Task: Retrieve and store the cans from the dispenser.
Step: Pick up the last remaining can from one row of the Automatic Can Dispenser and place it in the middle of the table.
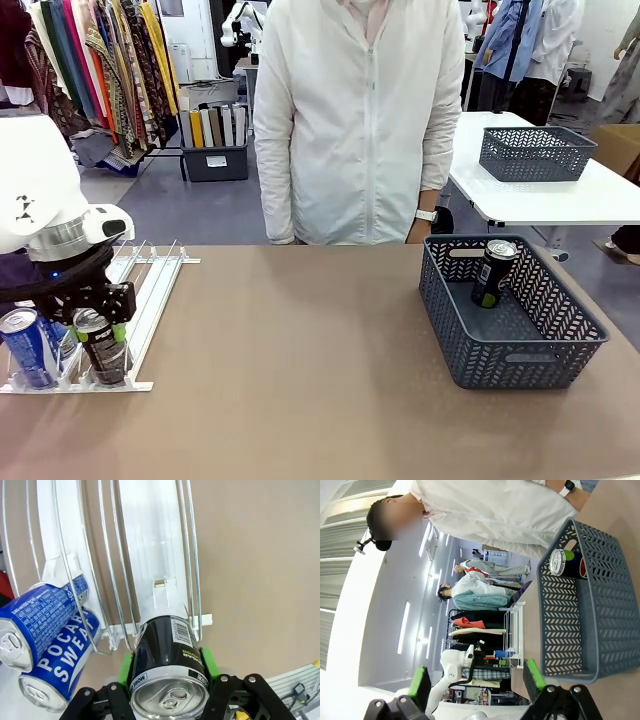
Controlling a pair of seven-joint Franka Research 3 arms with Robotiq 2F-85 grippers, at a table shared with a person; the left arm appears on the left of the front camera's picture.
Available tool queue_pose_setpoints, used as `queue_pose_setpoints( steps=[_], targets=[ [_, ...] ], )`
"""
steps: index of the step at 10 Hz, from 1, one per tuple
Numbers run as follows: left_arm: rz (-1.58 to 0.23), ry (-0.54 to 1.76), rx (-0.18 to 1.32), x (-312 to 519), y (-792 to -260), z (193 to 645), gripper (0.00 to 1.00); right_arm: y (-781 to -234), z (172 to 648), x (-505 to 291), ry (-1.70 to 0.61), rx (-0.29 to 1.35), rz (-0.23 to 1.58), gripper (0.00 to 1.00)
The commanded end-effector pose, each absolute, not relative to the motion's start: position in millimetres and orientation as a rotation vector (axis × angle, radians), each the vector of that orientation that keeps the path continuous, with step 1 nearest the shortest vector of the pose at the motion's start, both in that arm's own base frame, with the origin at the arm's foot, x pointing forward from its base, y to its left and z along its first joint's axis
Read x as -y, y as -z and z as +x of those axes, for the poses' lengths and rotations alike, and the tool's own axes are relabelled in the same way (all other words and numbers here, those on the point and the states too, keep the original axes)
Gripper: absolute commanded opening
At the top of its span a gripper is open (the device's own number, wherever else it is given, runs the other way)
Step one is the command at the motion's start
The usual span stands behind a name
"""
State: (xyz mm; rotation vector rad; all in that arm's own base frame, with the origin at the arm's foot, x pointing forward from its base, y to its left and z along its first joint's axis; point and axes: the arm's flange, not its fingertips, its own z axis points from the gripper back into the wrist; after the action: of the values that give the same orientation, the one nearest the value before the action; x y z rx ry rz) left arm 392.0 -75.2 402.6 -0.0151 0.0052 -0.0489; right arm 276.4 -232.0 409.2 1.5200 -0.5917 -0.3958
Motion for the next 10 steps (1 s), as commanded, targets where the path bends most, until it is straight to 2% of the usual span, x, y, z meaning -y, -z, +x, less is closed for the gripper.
queue_pose_setpoints(
  steps=[1,2,6,8,10],
  targets=[
    [0.000,0.021,0.016,71.8,-415.7,392.4,0.00,-413.0,274.1,232.5,0.392,0.577,1.521,1.00],
    [0.013,0.017,0.034,68.7,-431.5,387.0,0.00,-413.0,274.1,232.5,0.392,0.577,1.521,1.00],
    [-0.005,0.045,0.191,49.1,-560.1,326.3,0.00,-413.0,274.1,232.5,0.392,0.577,1.521,1.00],
    [-0.044,0.029,0.278,42.6,-580.9,304.9,0.00,-413.0,274.1,232.5,0.392,0.577,1.521,1.00],
    [-0.023,0.016,0.241,47.7,-587.8,304.3,0.00,-413.0,274.1,232.5,0.392,0.577,1.521,1.00]
  ],
)
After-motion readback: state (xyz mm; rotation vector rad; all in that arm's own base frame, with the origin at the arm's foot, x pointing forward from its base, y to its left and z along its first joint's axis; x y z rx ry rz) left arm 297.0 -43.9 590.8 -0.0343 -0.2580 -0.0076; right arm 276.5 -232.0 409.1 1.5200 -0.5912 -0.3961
